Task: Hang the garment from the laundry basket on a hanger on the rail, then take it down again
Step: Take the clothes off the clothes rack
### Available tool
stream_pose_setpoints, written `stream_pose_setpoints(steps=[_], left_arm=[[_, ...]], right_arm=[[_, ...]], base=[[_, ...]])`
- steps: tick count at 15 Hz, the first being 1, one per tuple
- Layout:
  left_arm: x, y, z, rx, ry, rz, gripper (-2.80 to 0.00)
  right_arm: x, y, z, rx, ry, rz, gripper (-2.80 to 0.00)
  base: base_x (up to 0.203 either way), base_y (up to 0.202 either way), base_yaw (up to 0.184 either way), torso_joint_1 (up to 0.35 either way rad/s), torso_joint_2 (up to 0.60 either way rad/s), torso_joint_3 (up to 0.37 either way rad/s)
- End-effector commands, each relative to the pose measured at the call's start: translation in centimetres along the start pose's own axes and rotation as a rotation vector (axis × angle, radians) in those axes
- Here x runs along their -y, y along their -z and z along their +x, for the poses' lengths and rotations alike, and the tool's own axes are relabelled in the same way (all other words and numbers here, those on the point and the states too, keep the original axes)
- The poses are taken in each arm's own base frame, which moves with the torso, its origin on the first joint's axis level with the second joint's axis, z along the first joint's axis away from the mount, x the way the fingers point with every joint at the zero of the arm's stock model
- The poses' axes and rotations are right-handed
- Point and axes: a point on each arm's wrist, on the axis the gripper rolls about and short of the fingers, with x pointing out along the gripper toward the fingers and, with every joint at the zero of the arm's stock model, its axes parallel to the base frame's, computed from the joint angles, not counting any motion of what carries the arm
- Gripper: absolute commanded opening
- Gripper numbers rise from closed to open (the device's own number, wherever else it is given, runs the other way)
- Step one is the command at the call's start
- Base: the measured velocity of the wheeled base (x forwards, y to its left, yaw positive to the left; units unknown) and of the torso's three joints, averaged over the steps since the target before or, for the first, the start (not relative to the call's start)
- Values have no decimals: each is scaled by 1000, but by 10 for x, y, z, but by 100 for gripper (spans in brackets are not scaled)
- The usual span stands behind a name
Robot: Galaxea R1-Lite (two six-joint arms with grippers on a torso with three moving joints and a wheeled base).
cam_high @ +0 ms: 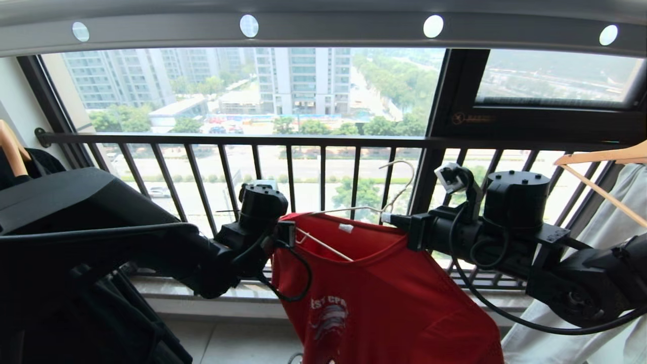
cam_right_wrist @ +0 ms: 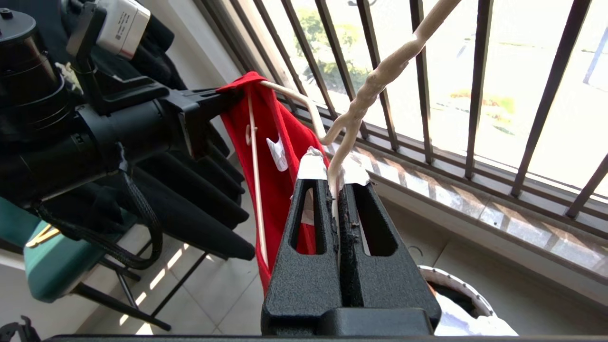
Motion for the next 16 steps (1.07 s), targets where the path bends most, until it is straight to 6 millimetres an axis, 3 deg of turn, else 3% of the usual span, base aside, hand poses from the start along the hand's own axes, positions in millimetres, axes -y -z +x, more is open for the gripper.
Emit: stream_pose_setpoints(steps=[1, 5, 10, 16], left_arm=[[-2, -4, -10, -7, 23, 12, -280], [-4, -1, -7, -45, 8, 48, -280], [-34, -39, 10, 61, -65, -115, -280], [-33, -37, 18, 61, -55, -177, -280]], right_arm=[[2, -2, -1, 11, 4, 0, -280], [6, -6, -2, 25, 16, -1, -280], [6, -6, -3, 26, 16, -2, -280], [6, -5, -3, 22, 14, -1, -280]], base=[[0, 0, 0, 0, 0, 0], [0, 0, 0, 0, 0, 0], [0, 0, 0, 0, 0, 0], [0, 0, 0, 0, 0, 0]])
